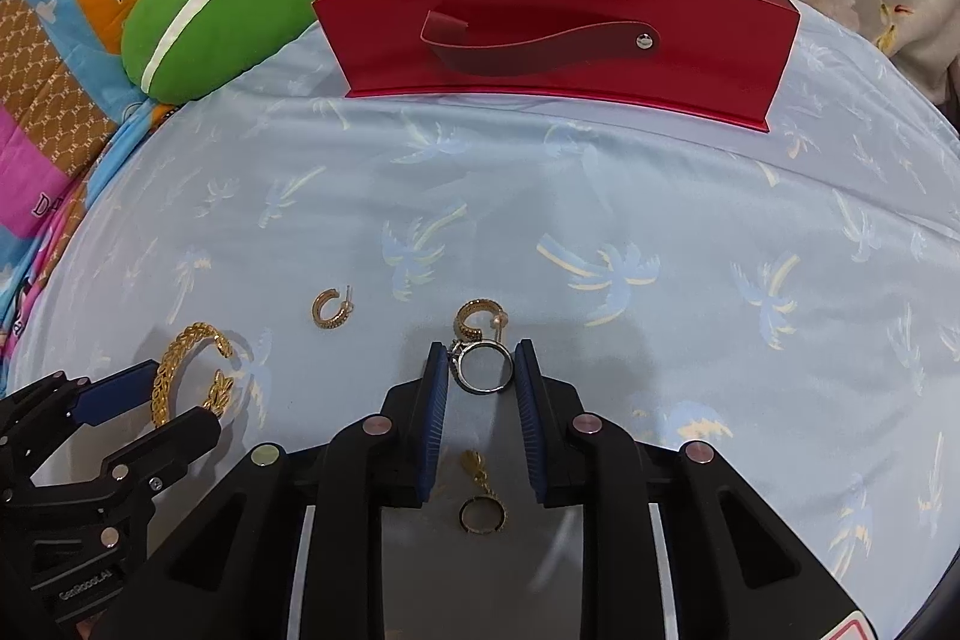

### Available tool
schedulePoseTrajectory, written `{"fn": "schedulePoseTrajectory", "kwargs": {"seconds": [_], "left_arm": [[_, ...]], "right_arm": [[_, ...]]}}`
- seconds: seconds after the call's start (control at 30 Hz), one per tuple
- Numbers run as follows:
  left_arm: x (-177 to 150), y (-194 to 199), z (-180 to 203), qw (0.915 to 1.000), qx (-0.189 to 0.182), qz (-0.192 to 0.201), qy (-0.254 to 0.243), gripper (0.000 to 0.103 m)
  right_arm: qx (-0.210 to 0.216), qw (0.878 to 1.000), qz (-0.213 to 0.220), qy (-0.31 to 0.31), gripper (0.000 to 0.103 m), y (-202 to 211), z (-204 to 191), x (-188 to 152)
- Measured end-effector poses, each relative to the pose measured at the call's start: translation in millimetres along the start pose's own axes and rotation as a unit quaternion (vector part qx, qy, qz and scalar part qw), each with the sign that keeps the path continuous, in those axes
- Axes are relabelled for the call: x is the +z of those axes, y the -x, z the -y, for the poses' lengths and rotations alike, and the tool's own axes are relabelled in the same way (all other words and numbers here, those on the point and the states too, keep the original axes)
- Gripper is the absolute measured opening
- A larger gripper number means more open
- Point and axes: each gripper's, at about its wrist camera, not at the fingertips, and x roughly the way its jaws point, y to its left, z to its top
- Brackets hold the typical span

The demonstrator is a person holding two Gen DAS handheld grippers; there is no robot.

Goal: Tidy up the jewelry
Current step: 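Close the left tool on the twisted gold bangle while the right tool grasps the silver ring, then carry the gold bangle and silver ring over the red box with both tools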

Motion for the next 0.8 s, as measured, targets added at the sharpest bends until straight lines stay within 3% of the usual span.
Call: {"fn": "schedulePoseTrajectory", "kwargs": {"seconds": [0.47,0.8], "left_arm": [[13,27,15,0.9993,-0.021,0.030,-0.007,0.052],[70,58,26,0.9951,-0.032,0.092,-0.016,0.052]], "right_arm": [[0.019,0.999,0.041,-0.020,0.021,61,9,-6],[0.014,0.994,0.105,-0.020,0.021,101,19,43]]}}
